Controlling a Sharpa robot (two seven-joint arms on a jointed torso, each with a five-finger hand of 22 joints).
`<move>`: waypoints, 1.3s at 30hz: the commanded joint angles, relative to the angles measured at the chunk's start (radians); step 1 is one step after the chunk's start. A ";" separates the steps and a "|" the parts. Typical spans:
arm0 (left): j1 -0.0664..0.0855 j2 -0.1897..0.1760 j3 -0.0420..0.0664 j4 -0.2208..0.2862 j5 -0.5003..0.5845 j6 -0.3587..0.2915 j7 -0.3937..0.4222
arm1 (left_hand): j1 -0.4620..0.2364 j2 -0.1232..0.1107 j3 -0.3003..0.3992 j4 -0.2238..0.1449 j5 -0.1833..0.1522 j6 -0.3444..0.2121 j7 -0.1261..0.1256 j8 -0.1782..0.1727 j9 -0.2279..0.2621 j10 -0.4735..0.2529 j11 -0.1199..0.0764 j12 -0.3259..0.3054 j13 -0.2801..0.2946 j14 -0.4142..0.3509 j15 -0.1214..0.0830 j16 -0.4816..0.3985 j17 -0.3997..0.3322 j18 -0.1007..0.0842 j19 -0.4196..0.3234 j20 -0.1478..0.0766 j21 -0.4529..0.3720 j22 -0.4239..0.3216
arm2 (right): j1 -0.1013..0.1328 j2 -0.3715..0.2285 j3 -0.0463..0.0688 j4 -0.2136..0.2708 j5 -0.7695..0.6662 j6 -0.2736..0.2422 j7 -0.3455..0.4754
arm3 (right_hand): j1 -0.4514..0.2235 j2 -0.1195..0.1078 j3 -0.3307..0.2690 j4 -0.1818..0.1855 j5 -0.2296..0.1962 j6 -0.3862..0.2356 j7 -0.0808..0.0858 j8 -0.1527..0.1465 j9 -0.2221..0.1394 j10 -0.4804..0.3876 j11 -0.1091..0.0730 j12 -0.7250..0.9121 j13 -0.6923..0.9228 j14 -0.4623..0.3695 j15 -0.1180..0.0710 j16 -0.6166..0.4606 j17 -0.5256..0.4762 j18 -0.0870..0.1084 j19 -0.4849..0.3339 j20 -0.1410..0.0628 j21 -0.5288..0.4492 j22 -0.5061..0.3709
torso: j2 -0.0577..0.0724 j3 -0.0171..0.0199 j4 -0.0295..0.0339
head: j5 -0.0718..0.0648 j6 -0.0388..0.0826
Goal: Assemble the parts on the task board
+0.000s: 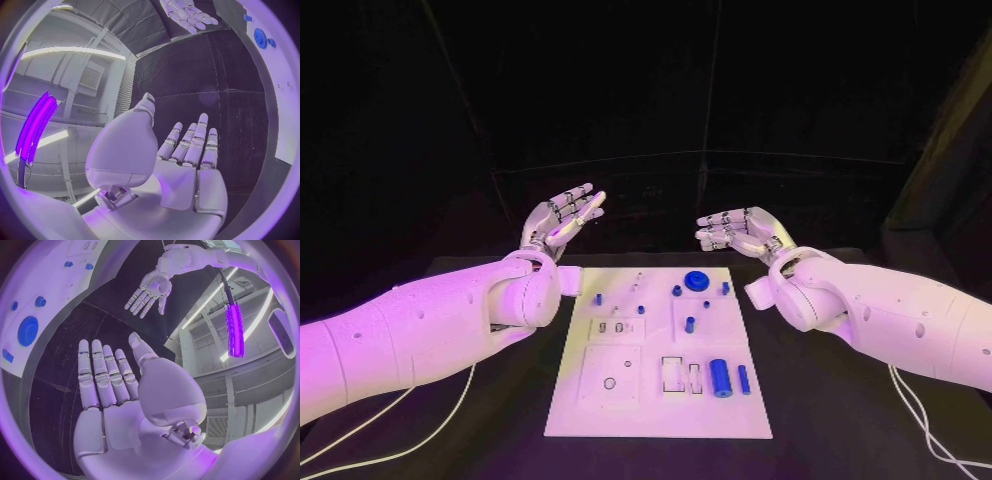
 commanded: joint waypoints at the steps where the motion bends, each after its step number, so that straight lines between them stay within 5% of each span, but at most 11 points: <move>1: 0.002 -0.019 0.001 0.018 -0.007 0.025 0.024 | 0.030 0.022 -0.003 -0.025 0.005 0.095 0.115 0.018 0.008 0.118 0.008 0.022 0.010 0.080 0.007 0.028 0.008 0.004 0.116 0.001 0.045 0.020 | 0.008 -0.005 0.001 -0.001 -0.136 -0.014 -0.007 | 0.020 0.003 -0.004 -0.028 -0.004 0.081 0.003 -0.014 0.002 0.079 -0.017 -0.017 0.002 0.102 -0.024 -0.004 0.003 0.022 0.069 -0.022 0.026 -0.002 | 0.016 0.0027 0.0064 | -0.001 0.000; 5: 0.003 -0.056 0.001 0.055 -0.028 0.032 0.023 | 0.039 0.044 -0.013 -0.054 0.004 0.263 0.106 0.051 0.022 0.346 -0.011 0.071 0.025 0.182 -0.016 0.063 0.017 0.023 0.333 0.001 0.129 0.055 | 0.022 -0.009 0.002 -0.010 -0.238 0.008 -0.030 | 0.021 0.008 -0.001 -0.045 -0.002 0.117 -0.008 -0.017 0.002 0.129 -0.031 -0.017 0.002 0.164 -0.045 0.002 0.007 0.021 0.118 -0.044 0.048 0.003 | 0.029 0.0004 0.0079 | -0.005 0.002; 6: 0.003 -0.065 0.001 0.064 -0.034 0.034 0.023 | 0.043 0.050 -0.016 -0.064 0.011 0.342 0.101 0.069 0.030 0.392 -0.020 0.088 0.028 0.226 -0.030 0.080 0.022 0.036 0.382 0.000 0.151 0.063 | 0.025 -0.009 0.002 -0.012 -0.266 0.013 -0.037 | 0.022 0.010 0.002 -0.051 0.003 0.126 -0.010 -0.017 0.002 0.143 -0.035 -0.018 0.003 0.181 -0.051 0.004 0.009 0.022 0.131 -0.051 0.055 0.004 | 0.031 0.0001 0.0079 | -0.006 0.002; 13: 0.004 -0.136 0.001 0.143 -0.099 0.071 0.003 | 0.061 0.083 -0.022 -0.113 0.006 0.473 0.063 0.099 0.033 0.562 -0.070 0.132 0.035 0.409 -0.086 0.134 0.043 0.048 0.540 -0.037 0.214 0.079 | 0.061 -0.007 0.002 -0.016 -0.553 0.053 -0.125 | 0.035 0.005 0.018 -0.086 0.022 0.183 -0.038 -0.013 0.004 0.244 -0.072 -0.013 0.007 0.341 -0.107 0.057 0.045 0.021 0.250 -0.111 0.141 0.041 | 0.058 -0.0023 0.0092 | -0.011 0.006; 16: 0.004 -0.167 0.001 0.190 -0.126 0.091 -0.007 | 0.072 0.093 -0.018 -0.132 0.007 0.501 0.045 0.100 0.029 0.614 -0.092 0.137 0.037 0.494 -0.114 0.162 0.066 0.048 0.605 -0.066 0.239 0.085 | 0.080 -0.002 0.002 -0.017 -0.681 0.064 -0.169 | 0.057 -0.012 0.023 -0.085 0.022 0.203 -0.053 -0.014 0.004 0.291 -0.098 -0.008 0.011 0.464 -0.139 0.130 0.091 0.022 0.339 -0.155 0.223 0.083 | 0.071 -0.0035 0.0154 | -0.019 0.010; 20: 0.004 -0.194 0.001 0.246 -0.141 0.108 -0.013 | 0.076 0.097 -0.018 -0.147 0.007 0.506 0.043 0.088 0.021 0.620 -0.096 0.117 0.030 0.528 -0.124 0.166 0.083 0.046 0.641 -0.079 0.247 0.084 | 0.092 0.003 0.002 -0.012 -0.812 0.086 -0.225 | 0.056 -0.026 0.028 -0.085 0.020 0.207 -0.063 -0.025 0.001 0.312 -0.105 -0.020 0.010 0.468 -0.155 0.273 0.178 0.015 0.368 -0.178 0.309 0.135 | 0.085 -0.0063 0.0247 | -0.028 0.012; 30: 0.003 -0.215 0.000 0.307 -0.151 0.169 -0.022 | 0.076 0.101 -0.017 -0.154 0.007 0.507 0.044 0.081 0.018 0.621 -0.095 0.105 0.026 0.530 -0.123 0.158 0.089 0.045 0.645 -0.080 0.242 0.079 | 0.101 0.037 0.003 -0.011 -1.057 0.142 -0.333 | 0.029 -0.043 0.048 -0.082 -0.001 0.163 -0.061 -0.027 0.000 0.269 -0.106 -0.033 0.004 0.466 -0.154 0.564 0.379 0.013 0.361 -0.182 0.492 0.257 | 0.117 -0.0089 0.0429 | -0.038 0.017; 39: 0.003 -0.220 0.000 0.327 -0.152 0.187 -0.029 | 0.073 0.102 -0.017 -0.157 0.007 0.508 0.045 0.076 0.017 0.621 -0.093 0.098 0.023 0.527 -0.122 0.151 0.091 0.044 0.644 -0.079 0.238 0.076 | 0.105 0.047 0.003 -0.012 -1.151 0.217 -0.394 | 0.005 -0.058 0.039 -0.077 -0.023 0.136 -0.060 -0.025 0.002 0.192 -0.095 -0.024 0.007 0.449 -0.142 0.876 0.681 -0.015 0.373 -0.168 0.766 0.556 | 0.138 -0.0112 0.0474 | -0.047 0.017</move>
